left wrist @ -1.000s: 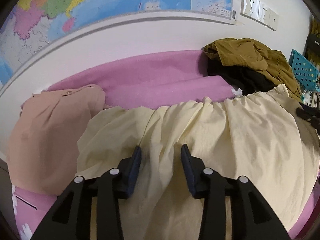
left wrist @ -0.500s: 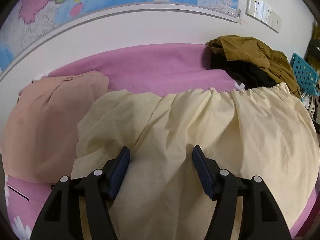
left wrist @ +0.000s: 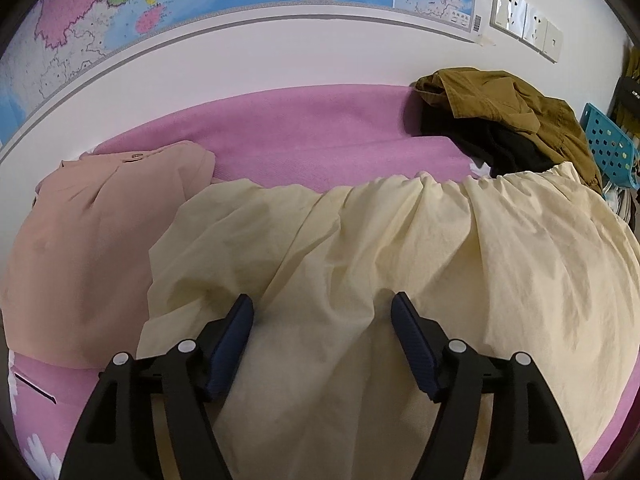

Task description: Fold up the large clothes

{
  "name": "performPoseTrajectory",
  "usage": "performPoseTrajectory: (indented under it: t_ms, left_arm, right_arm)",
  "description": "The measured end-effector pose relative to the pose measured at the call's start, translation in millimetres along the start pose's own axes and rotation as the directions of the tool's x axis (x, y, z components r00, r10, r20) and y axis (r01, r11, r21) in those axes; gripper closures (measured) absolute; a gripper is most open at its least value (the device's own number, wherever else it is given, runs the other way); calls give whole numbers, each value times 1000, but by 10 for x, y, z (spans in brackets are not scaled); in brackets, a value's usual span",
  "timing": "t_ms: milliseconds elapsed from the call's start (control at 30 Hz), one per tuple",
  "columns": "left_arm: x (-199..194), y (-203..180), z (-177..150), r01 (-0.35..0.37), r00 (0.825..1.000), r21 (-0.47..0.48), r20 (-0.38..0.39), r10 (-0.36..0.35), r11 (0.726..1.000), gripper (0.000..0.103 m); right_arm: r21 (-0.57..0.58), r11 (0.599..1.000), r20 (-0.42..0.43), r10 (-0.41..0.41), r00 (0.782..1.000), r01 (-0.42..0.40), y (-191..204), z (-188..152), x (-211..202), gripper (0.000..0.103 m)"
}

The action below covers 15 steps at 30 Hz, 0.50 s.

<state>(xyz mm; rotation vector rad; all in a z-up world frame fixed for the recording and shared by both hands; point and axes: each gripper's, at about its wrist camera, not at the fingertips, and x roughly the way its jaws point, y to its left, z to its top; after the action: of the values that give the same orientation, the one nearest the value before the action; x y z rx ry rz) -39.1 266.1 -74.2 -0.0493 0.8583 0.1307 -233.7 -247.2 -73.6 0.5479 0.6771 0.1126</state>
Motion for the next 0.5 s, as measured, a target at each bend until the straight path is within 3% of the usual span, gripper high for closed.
performPoseTrajectory:
  t_ms: [100, 200, 300, 333, 400, 500]
  left_arm:
    - [6, 23, -12, 15, 1000, -13, 3, -15, 1000, 34]
    - [6, 27, -26, 18, 1000, -16, 13, -17, 1000, 34]
    - [-50, 7, -43, 20, 1000, -5, 23, -19, 1000, 34]
    - [-86, 9, -55, 22, 999, -2, 28, -22, 1000, 34]
    - [-227, 14, -112, 30, 998, 12, 55, -31, 999, 34]
    - [-513, 75, -252, 39, 992, 26, 117, -42, 999, 34]
  right_arm:
    - [82, 993, 90, 82, 993, -89, -115, 141, -159, 97]
    - [96, 995, 38, 5, 999, -9, -151, 129, 18, 97]
    - [168, 984, -37, -55, 998, 61, -313, 86, 180, 85]
    - [131, 985, -28, -109, 994, 112, -253, 85, 151, 74]
    - [81, 982, 8, -173, 985, 172, -119, 136, 57, 69]
    - [-20, 979, 92, -199, 976, 202, 215, 240, -89, 67]
